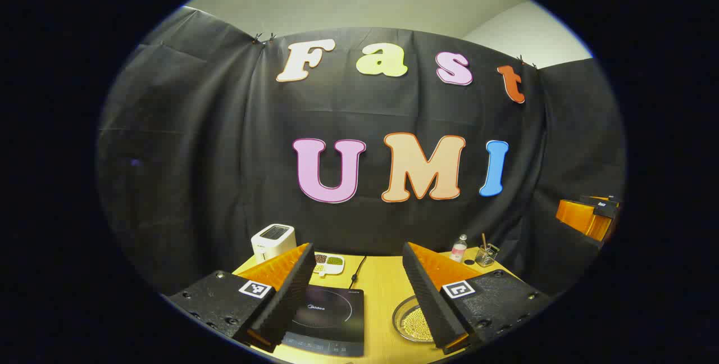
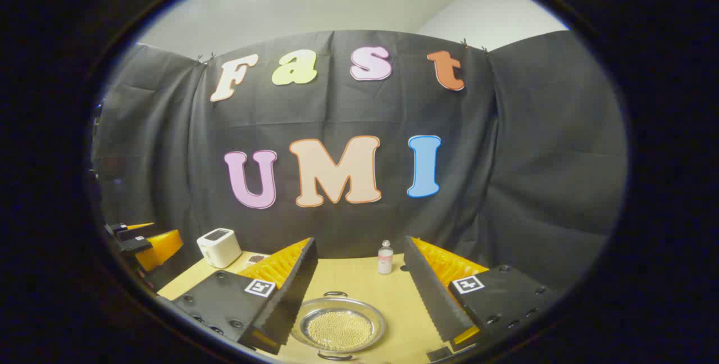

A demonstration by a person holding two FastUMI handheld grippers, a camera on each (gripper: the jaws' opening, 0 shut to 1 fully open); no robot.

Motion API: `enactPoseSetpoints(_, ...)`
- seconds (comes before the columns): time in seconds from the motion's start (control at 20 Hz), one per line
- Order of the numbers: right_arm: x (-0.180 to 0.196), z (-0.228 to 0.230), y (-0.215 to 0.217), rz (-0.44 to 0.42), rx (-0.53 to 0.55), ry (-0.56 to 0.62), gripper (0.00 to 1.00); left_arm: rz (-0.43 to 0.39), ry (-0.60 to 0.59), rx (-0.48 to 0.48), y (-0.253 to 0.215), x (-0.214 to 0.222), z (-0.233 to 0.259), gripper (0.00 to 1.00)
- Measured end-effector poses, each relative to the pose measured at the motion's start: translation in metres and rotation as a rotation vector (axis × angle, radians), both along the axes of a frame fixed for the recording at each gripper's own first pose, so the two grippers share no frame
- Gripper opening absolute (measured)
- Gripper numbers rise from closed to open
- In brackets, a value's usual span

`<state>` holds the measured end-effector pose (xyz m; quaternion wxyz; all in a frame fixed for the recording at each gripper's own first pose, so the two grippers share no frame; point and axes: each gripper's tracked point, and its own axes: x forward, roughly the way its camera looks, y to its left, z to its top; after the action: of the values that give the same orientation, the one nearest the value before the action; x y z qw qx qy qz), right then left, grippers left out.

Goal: First push the handle of the pot to place it horizontally, then grasp the pot with both hands and set it on the induction cooktop.

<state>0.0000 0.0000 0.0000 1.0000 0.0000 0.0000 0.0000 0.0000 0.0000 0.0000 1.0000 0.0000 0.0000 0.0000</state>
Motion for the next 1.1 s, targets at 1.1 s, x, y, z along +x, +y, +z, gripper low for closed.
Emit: enactPoseSetpoints(1.1, 0.001, -0.033, -0.03, -0.03, 0.0, 0.087, 0.92, 0.035, 0.059, 0.04, -0.007, -0.011, -0.026, 0.95)
